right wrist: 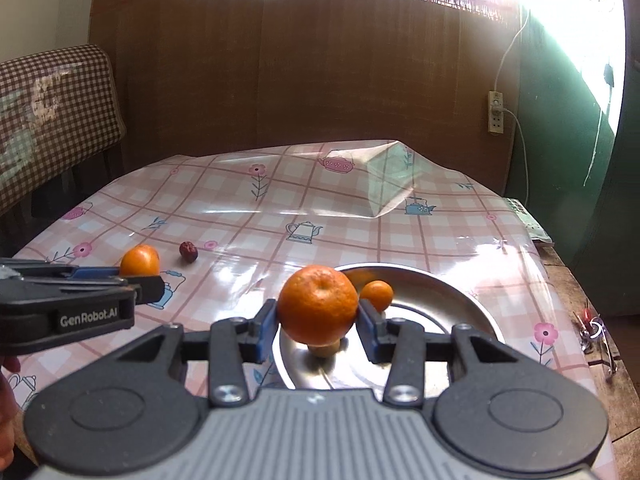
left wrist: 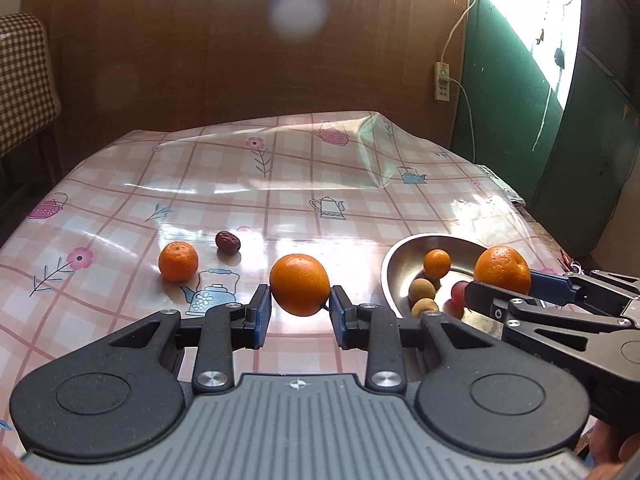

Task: Organize fruits
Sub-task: 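Carry both held mandarins over the steel plate with both grippers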

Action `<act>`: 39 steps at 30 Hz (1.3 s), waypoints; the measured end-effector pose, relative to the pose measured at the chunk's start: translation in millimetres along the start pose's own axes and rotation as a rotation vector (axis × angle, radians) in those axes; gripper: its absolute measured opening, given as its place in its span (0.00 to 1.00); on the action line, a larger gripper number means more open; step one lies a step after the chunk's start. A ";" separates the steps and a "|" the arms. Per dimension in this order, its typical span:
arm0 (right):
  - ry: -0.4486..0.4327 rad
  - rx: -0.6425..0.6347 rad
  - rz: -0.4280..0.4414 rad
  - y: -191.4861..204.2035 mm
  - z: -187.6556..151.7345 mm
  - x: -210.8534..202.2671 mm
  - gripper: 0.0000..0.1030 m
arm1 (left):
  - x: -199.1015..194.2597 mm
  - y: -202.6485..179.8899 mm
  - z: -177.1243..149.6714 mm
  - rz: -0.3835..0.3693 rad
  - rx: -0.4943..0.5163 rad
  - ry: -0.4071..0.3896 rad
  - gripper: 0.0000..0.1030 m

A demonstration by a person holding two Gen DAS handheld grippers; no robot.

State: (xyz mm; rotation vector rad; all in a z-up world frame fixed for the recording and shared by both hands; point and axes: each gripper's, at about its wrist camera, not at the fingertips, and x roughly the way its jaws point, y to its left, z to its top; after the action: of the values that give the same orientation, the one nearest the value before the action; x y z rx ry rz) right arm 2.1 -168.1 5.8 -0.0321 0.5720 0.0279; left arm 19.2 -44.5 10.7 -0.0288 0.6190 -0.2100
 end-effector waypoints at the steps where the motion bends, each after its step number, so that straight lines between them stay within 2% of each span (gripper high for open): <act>1: -0.001 0.002 -0.005 -2.3 -0.4 -1.1 0.42 | 0.1 -3.4 0.1 -0.006 0.004 0.001 0.35; 24: 0.018 0.108 -0.158 -74.9 -18.3 -4.3 0.42 | 35.5 -65.8 -4.5 -0.148 0.085 0.067 0.35; 39: 0.056 0.142 -0.156 -95.7 -29.9 19.9 0.42 | 55.8 -86.0 -15.7 -0.173 0.122 0.133 0.35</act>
State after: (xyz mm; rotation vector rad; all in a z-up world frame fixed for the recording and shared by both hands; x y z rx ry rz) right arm 6.1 -264.5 -28.0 0.0612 0.6248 -0.1661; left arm 38.4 -139.4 -26.4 0.0493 0.7356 -0.4195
